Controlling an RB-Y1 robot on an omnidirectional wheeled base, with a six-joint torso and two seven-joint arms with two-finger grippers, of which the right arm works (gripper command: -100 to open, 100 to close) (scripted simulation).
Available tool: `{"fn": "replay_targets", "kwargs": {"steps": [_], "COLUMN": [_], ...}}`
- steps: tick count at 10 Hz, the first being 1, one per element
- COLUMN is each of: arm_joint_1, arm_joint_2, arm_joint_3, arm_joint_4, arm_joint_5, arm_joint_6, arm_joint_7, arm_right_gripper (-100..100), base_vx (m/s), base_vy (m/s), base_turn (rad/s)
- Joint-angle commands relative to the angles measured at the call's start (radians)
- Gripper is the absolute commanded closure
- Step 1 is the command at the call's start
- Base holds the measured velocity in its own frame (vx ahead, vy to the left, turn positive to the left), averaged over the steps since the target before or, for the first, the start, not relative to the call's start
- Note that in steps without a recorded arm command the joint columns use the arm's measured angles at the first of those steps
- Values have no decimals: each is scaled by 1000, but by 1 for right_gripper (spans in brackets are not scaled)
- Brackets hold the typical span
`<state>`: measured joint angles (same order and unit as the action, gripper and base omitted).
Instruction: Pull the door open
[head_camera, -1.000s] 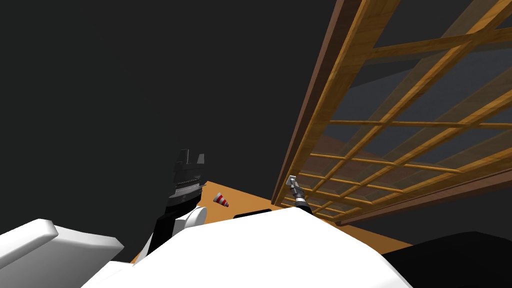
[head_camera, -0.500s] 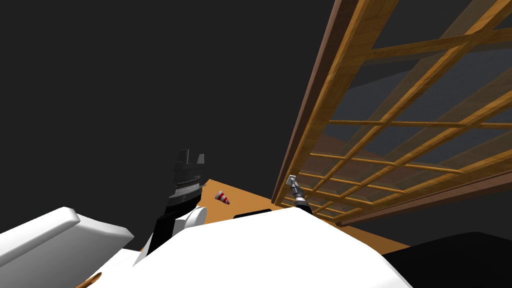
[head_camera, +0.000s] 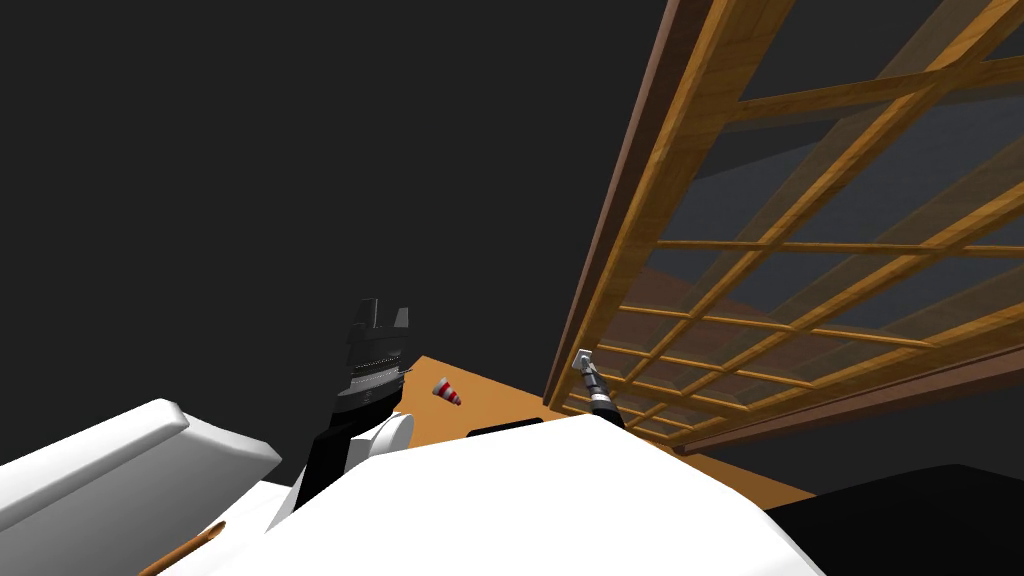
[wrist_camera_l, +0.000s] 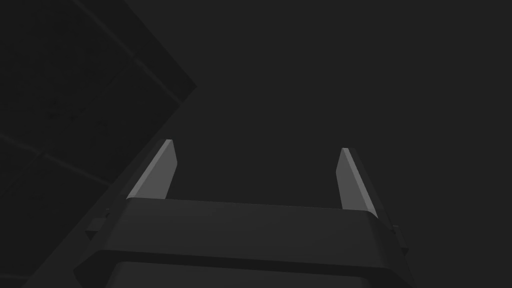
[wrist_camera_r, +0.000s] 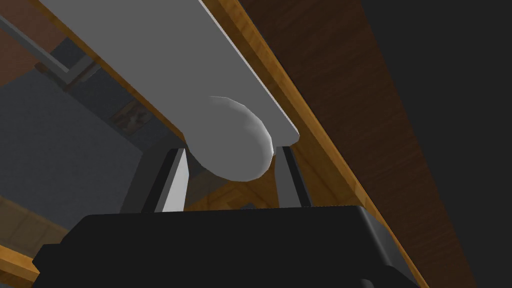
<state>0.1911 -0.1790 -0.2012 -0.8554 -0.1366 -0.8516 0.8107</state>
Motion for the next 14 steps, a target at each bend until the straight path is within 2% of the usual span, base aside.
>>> {"fn": "replay_targets", "kwargs": {"steps": [1, 7, 8, 14], "arm_joint_1": [-4, -15, -1, 58], "arm_joint_2": [2, -5, -11, -30], "arm_joint_3": [8, 23, 15, -4], "arm_joint_4": [7, 19, 25, 27], "arm_joint_5": [-9, -47, -39, -7], "arm_joint_6": [-1, -4, -18, -69], "arm_joint_7": [-43, -190, -146, -3], "arm_right_gripper": [100, 100, -100, -100], "base_vx": [-28, -35, -3, 10], "base_vy": [-6, -2, 28, 46], "base_turn": [32, 44, -7, -22]}}
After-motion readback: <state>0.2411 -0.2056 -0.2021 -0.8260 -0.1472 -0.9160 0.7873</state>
